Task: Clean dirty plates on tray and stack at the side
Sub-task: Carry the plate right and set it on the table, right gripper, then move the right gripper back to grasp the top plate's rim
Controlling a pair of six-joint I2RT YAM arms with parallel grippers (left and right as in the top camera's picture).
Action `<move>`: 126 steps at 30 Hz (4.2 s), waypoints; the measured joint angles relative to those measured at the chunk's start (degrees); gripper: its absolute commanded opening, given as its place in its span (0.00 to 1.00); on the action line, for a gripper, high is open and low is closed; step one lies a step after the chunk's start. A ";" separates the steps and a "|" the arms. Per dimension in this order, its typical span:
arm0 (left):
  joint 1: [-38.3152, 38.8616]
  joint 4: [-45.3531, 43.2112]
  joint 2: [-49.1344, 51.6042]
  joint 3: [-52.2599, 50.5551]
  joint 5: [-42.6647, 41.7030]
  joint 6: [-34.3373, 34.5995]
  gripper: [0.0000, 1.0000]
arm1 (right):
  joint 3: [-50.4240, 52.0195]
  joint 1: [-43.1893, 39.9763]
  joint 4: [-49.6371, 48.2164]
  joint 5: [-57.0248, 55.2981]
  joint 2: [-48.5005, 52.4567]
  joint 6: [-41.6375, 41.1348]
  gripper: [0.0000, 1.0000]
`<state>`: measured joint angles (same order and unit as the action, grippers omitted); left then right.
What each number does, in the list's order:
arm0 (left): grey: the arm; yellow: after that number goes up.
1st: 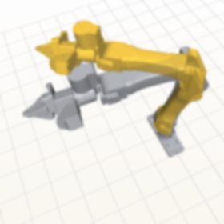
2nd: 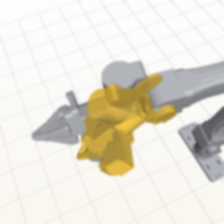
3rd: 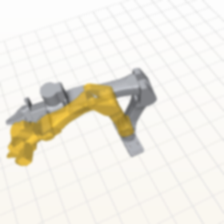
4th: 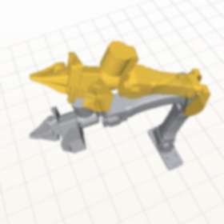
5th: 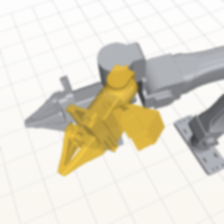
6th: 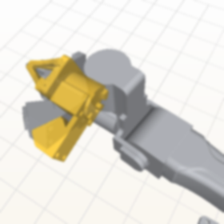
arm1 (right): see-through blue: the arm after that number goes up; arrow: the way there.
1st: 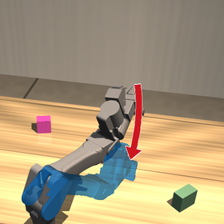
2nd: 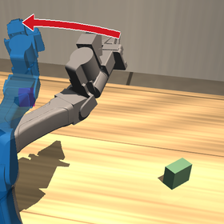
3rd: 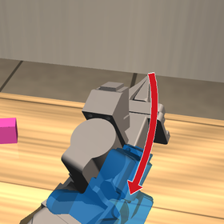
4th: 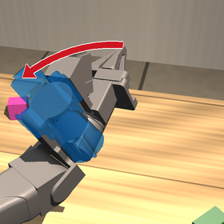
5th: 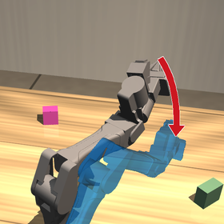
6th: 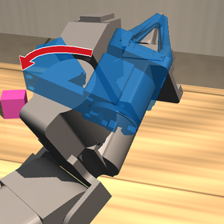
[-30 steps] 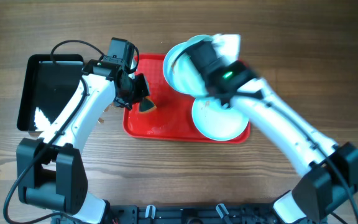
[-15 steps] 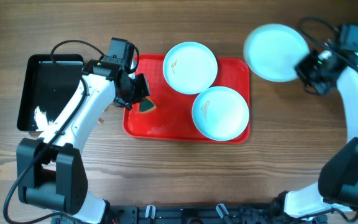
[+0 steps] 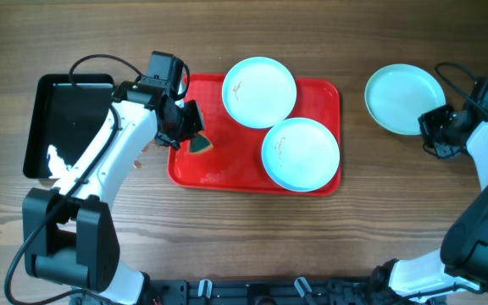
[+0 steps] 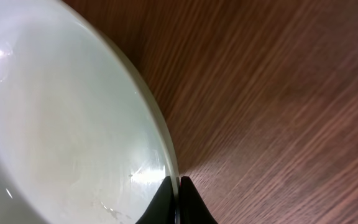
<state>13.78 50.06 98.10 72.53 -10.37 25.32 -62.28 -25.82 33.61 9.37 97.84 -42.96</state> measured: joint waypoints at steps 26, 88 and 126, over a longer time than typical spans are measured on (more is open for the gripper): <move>0.00 -0.85 0.00 0.00 0.00 0.02 0.04 | -4.63 16.52 2.19 25.68 0.00 21.07 0.92; 0.00 -0.61 0.00 -0.02 0.00 -0.17 0.04 | -28.59 43.19 -0.02 -6.86 27.58 21.75 0.20; 0.00 -3.85 0.00 -0.02 0.00 -4.55 0.04 | -31.69 53.62 16.35 8.37 27.58 19.61 0.04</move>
<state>13.78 46.22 98.10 72.51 -10.37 20.78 -93.97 27.79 49.95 17.74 125.43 -23.35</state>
